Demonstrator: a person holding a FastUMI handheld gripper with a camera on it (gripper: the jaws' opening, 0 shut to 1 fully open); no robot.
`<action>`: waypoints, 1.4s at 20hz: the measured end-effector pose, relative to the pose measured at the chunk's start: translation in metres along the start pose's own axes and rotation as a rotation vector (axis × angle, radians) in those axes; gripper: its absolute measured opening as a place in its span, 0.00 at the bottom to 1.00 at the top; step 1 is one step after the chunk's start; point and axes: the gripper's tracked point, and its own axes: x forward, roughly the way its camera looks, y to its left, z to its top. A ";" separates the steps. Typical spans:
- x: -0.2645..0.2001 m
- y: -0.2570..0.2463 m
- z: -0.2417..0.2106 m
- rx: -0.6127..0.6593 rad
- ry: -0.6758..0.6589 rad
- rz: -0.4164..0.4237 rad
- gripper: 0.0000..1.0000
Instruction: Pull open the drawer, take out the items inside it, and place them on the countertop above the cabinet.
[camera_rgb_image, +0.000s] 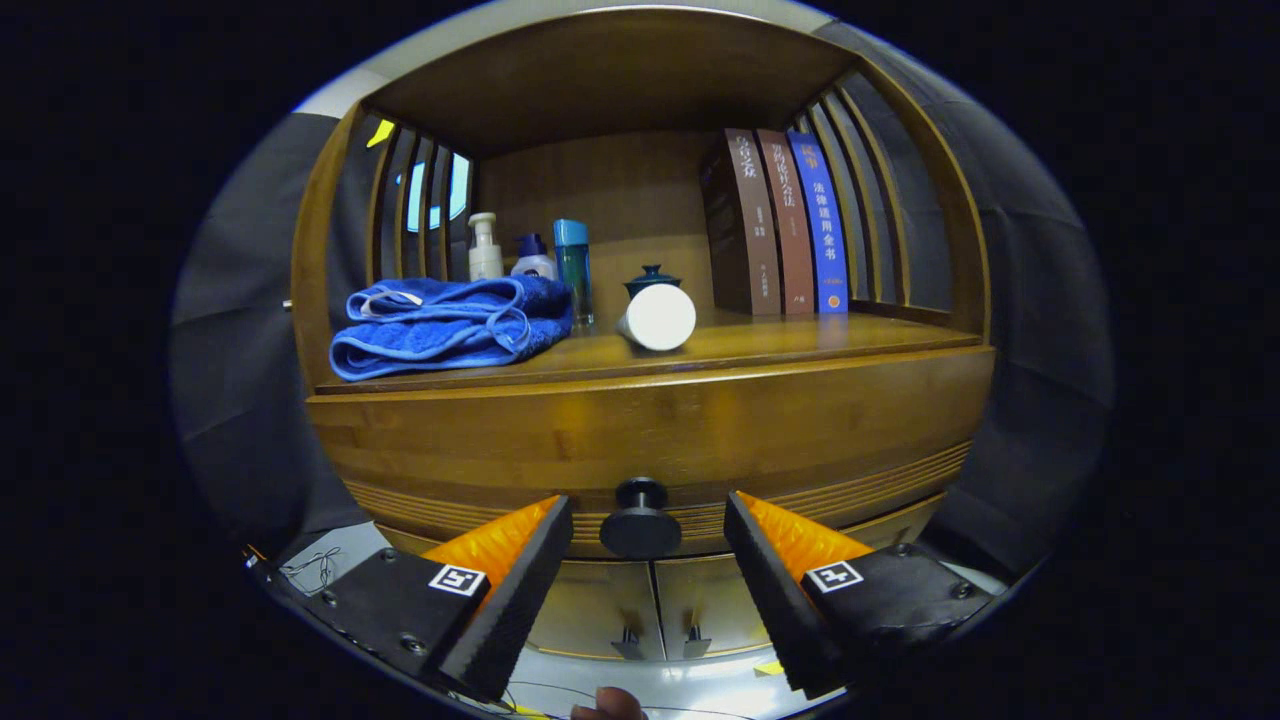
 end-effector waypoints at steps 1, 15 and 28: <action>-0.010 -0.003 0.009 -0.011 -0.014 -0.008 1.00; -0.150 0.008 0.179 -0.093 -0.198 -0.003 0.99; -0.212 -0.019 0.217 -0.083 -0.233 -0.067 0.99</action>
